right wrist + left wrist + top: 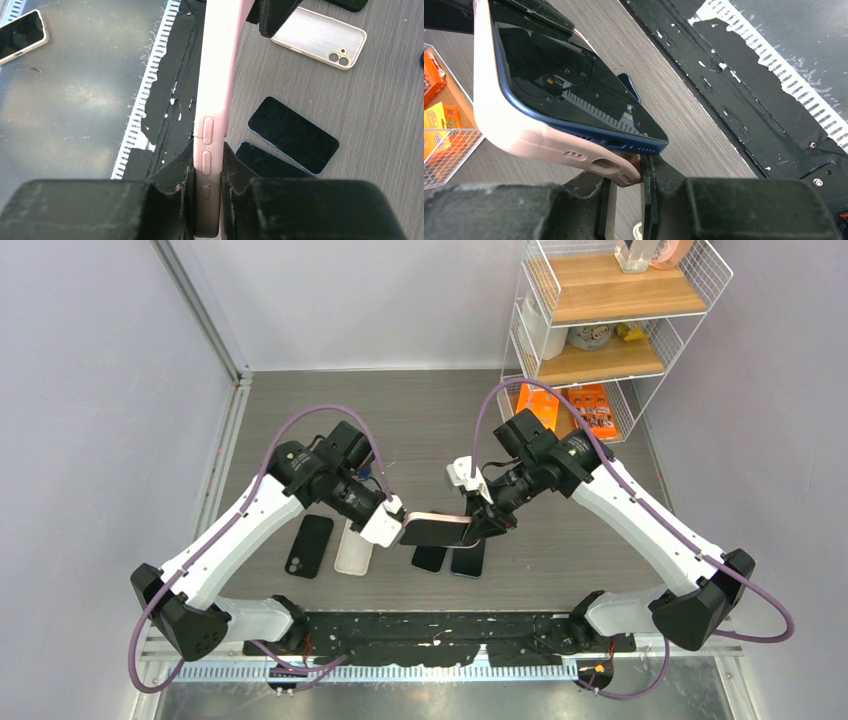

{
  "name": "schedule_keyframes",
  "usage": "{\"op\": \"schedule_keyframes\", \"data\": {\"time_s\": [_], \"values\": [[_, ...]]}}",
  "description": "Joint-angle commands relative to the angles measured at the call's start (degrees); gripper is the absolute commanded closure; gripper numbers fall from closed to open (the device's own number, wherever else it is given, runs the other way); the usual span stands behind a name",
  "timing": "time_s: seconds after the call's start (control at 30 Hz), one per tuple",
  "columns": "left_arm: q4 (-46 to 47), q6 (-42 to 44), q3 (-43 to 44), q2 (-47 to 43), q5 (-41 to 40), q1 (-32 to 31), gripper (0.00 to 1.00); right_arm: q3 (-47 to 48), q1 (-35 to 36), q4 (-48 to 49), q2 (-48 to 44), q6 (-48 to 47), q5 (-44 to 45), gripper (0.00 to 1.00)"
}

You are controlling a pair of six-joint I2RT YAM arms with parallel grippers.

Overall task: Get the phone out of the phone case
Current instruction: Remove the phone case from the phone.

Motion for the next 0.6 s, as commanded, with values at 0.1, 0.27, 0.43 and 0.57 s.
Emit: {"op": "schedule_keyframes", "data": {"time_s": [0.1, 0.27, 0.43, 0.57], "values": [[8.7, -2.09, 3.06, -0.11, -2.22, 0.02, 1.0, -0.55, 1.95, -2.94, -0.24, -1.24, -6.71, 0.95], [17.33, -15.36, 1.08, -1.23, -0.93, 0.02, 1.0, -1.72, 2.27, -1.67, -1.03, -0.53, -5.8, 0.95], [27.6, -28.51, -1.07, -2.12, -1.17, 0.02, 1.0, -2.48, 2.66, -1.17, -1.63, -0.02, -5.25, 0.95], [34.35, -38.48, -2.6, -2.5, -1.45, 0.02, 1.0, -2.66, 2.83, -1.03, -1.91, 0.17, -5.03, 0.95]]}}
